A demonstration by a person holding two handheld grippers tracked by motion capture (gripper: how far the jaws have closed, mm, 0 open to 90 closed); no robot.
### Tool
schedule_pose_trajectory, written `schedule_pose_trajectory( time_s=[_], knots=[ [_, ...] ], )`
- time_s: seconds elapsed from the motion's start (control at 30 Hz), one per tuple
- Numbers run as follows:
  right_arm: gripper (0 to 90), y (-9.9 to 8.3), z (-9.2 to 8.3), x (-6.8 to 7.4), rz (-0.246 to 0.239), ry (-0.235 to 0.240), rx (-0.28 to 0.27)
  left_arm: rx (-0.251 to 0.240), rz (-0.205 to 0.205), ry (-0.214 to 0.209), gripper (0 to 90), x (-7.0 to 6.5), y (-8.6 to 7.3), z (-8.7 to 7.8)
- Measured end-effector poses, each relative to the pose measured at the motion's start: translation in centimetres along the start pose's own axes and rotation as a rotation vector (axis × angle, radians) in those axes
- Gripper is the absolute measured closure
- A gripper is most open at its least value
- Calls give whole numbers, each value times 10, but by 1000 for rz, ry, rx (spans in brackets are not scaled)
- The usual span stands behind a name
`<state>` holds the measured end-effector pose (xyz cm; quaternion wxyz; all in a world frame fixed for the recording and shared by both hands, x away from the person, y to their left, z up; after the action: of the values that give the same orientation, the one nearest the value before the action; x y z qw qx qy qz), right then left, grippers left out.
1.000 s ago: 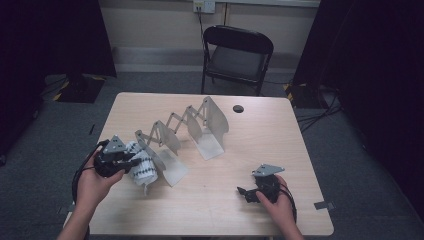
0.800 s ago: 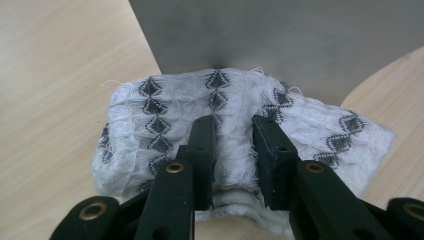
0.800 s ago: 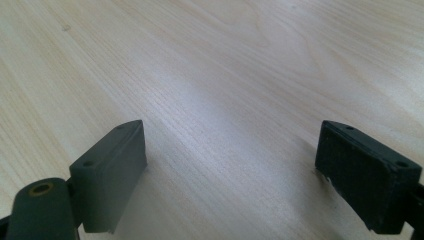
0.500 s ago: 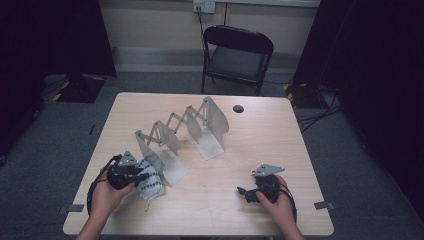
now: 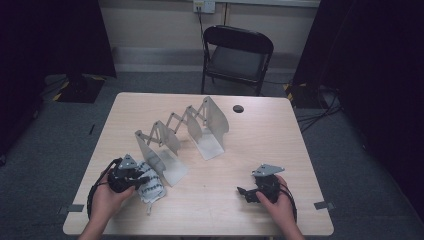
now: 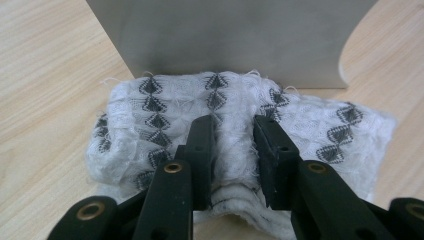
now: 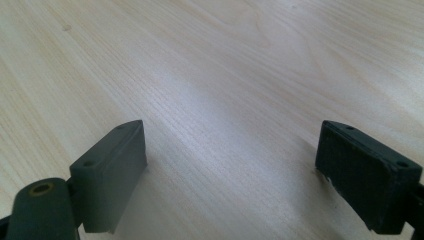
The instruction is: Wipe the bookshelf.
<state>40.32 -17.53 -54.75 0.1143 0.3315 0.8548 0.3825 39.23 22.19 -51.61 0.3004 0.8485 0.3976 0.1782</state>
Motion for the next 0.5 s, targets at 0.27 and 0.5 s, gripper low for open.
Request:
schedule_pose_trajectory(
  time_s=[0.27,0.5],
  knots=[
    [123,0,0,1,-2,2,0,-18,-3,-18,716,-2,17,-32],
    [123,-1,-1,1,-3,2,-1,-87,28,6,716,0,64,-87]
  ],
)
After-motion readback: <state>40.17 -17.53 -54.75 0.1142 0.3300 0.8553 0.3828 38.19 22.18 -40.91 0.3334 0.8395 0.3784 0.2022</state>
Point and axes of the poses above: each handheld gripper's, and its own axes: z roughly forward along the jaws, y roughly out of its top, x roughly to its left, the point moved 7 cm from there along z, roughly forward along the jaws, and after that the axes turned 5 degrees about y, right-handed, at the moved point
